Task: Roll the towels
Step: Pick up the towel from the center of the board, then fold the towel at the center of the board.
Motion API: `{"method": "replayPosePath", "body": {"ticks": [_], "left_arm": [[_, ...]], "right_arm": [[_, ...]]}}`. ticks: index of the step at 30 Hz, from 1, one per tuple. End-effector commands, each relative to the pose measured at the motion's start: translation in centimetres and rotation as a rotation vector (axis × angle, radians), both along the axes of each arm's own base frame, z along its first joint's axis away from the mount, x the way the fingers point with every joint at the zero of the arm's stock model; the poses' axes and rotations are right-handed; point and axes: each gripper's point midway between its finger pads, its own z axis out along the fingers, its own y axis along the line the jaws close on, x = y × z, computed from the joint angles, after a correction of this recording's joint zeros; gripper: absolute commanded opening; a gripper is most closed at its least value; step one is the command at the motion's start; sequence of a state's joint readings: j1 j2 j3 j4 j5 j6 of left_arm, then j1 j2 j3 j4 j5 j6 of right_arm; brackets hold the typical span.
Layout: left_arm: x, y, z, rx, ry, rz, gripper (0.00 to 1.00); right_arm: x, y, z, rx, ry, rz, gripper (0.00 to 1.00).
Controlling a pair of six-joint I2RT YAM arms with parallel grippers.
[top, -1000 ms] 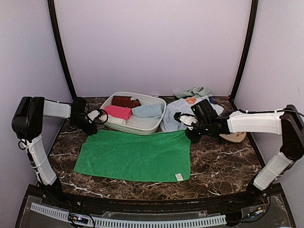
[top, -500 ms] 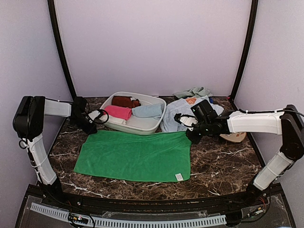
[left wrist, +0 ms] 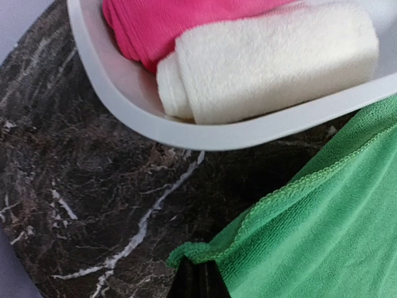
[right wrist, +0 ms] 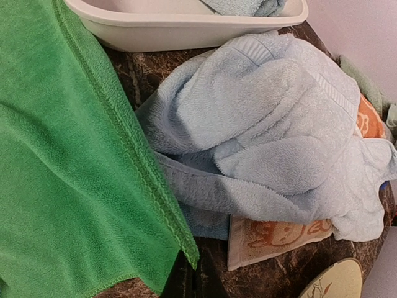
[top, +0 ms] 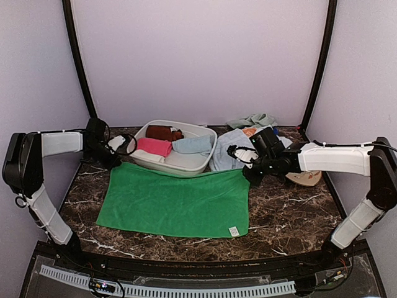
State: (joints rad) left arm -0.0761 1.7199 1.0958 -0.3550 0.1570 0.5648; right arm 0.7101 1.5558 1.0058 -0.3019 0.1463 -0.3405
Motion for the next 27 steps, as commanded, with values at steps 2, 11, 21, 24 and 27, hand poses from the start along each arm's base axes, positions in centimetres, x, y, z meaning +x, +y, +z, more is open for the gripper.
{"method": "replayPosePath", "body": {"ticks": [2,11,21,24,27], "left_arm": [[-0.8,-0.4,4.9,-0.037,-0.114,-0.015,0.0],[-0.9,0.4,4.9,0.006,-0.142,-0.008,0.0],[2.7,2.5,6.6,0.115,-0.321,0.073,0.0],[3.3,2.9,7.3,0.127,-0.352,0.09,0.0],[2.7,2.9,7.2,0.137,-0.359,0.077,0.0]], "right_arm": [[0.1,0.7,3.3,0.057,-0.057,0.01,0.0],[0.2,0.0,3.2,0.032,-0.061,-0.004,0.0],[3.2,-1.5,2.1,-0.023,-0.07,-0.054,0.0],[3.4,-1.1,2.3,-0.006,-0.061,-0.063,0.0],[2.7,-1.0,2.0,0.014,-0.045,-0.065,0.0]]}}
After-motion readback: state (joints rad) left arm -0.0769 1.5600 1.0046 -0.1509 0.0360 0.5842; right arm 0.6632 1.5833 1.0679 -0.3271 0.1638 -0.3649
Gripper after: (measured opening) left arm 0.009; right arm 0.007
